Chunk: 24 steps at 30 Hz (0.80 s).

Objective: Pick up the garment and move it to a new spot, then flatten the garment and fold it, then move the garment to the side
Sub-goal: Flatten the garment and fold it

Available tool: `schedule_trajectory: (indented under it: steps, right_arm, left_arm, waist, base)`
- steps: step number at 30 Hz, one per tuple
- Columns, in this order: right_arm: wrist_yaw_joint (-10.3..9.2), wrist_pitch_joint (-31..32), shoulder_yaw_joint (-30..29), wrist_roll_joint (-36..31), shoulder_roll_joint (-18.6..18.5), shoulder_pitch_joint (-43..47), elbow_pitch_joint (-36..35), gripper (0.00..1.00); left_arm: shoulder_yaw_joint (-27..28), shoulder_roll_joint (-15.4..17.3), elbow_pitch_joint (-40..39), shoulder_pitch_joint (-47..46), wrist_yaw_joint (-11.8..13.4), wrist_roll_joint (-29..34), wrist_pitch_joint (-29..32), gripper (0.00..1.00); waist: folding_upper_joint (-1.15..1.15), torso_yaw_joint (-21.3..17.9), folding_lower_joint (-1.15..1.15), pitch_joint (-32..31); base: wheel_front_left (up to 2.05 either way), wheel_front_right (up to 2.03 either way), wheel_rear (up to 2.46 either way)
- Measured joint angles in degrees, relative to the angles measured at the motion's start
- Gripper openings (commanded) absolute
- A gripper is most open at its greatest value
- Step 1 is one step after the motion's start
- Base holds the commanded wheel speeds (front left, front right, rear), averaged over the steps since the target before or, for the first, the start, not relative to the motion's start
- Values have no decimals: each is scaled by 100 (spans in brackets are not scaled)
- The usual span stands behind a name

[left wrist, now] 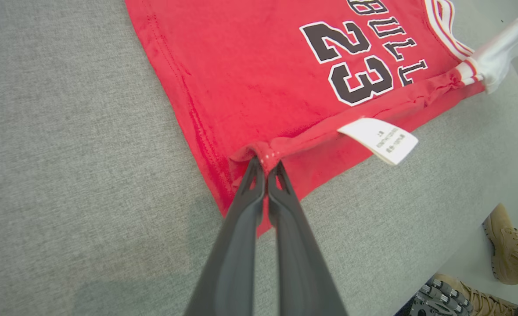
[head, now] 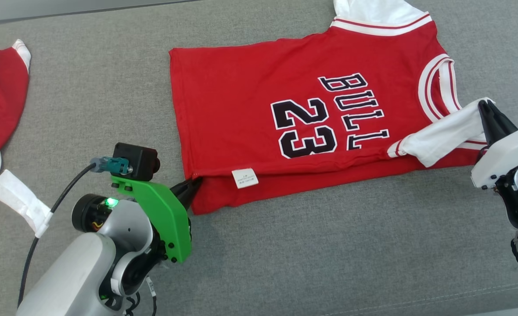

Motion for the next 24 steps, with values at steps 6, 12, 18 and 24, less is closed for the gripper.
schedule_trajectory:
  steps: [6, 12, 18, 24]
  right_arm:
    - [0, -314, 212, -147, -70, -188, 252, 100]
    - [0, -605, 187, -197, -282, -80, 88, 100]
    - [0, -353, 141, -198, -624, 634, -44, 100]
    - [0, -23, 92, -406, -811, 798, 231, 100]
  left_arm:
    - [-64, -109, 380, -38, -37, -1, -73, 100]
    - [-26, -63, 205, 455, 5, 21, -519, 100]
    - [38, -192, 11, 986, 156, -111, -902, 100]
    - [62, -383, 222, 884, 143, -143, -1005, 100]
  waist:
    - [0, -10, 0, -4]
    - [0, -29, 0, -29]
    - [0, 9, 0, 84]
    - [0, 29, 0, 299]
  base:
    - [0, 0, 0]
    - [0, 0, 0]
    - [0, 0, 0]
    - [0, 0, 0]
